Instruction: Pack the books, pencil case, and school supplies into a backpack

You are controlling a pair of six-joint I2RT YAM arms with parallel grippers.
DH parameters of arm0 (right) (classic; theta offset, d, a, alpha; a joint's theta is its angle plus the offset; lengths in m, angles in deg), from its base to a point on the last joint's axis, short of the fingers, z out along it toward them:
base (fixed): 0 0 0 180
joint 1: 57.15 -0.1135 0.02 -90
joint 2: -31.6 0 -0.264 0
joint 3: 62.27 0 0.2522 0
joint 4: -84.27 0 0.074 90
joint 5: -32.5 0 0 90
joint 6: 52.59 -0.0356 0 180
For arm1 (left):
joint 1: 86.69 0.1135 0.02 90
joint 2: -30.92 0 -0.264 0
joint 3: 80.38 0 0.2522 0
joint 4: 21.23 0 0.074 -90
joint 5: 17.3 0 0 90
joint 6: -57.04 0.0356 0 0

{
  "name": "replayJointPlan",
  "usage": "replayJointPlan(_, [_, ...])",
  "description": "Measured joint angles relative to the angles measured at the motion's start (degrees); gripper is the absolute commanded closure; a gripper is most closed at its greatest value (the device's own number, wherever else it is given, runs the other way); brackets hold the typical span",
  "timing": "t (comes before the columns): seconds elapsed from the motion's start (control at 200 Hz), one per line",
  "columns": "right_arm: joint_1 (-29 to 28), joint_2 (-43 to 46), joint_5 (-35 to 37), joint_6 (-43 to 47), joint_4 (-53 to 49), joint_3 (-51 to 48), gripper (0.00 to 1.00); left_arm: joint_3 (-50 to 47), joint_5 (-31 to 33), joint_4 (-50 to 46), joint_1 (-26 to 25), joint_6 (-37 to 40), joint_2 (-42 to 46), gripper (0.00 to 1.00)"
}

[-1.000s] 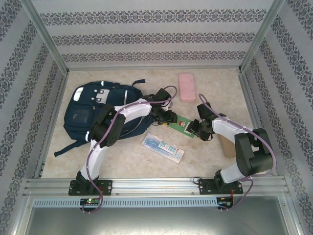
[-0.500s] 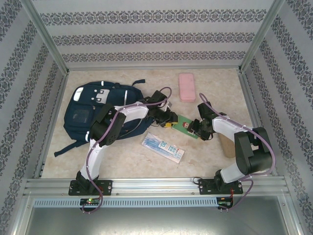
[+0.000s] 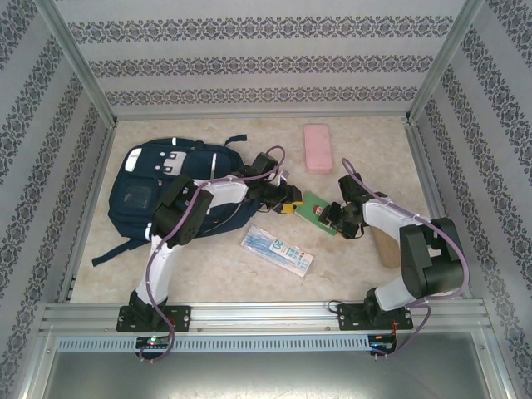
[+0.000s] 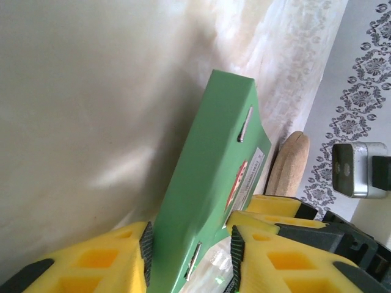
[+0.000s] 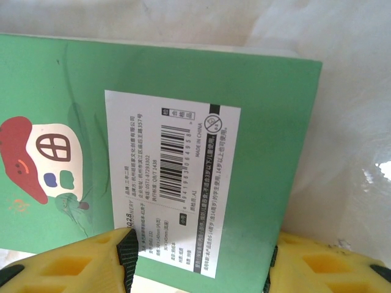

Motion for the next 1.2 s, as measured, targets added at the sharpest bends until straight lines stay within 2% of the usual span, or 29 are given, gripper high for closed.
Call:
replayJointPlan(0.145, [0.66, 0.79, -0.96, 0.02, 1.09, -1.07, 0.44, 1.11, -1.7, 0.26, 0.17, 0.87, -0.22, 0.58])
replayJointPlan(0.31, [1.38, 0.92, -1.99, 0.02, 1.46, -1.33, 0.44, 1.07, -3.98, 7.19, 0.83, -2.34, -1.79, 0.58])
replayJointPlan(0.485, [1.4, 0.96, -2.19, 0.04, 1.49, -1.38, 0.44, 1.68, -4.98, 6.19, 0.94, -0.35, -1.81, 0.57])
replayJointPlan(0.649, [1.4, 0.96, -2.23, 0.0, 1.49, -1.38, 0.44, 0.87, -6.38, 16.28, 1.07, -6.01, -2.95, 0.55])
replayJointPlan(0.824, [1.4, 0.96, -2.36, -0.02, 1.49, -1.38, 0.44, 0.72, -6.84, 20.94, 1.07, -8.39, -3.52, 0.53])
replayJointPlan(0.924, [1.4, 0.96, -2.36, 0.02, 1.49, -1.38, 0.44, 1.95, -6.78, 16.65, 1.07, -4.68, -3.52, 0.55])
replayJointPlan(1.069, [1.4, 0.98, -2.49, 0.26, 1.49, -1.38, 0.44, 7.15, -7.74, 5.07, 1.01, 4.7, -3.52, 0.59])
replayJointPlan(1.199, [1.4, 1.07, -2.6, 1.14, 1.36, -1.36, 0.44, 10.95, -7.52, -6.1, 1.01, 13.84, -3.5, 0.59])
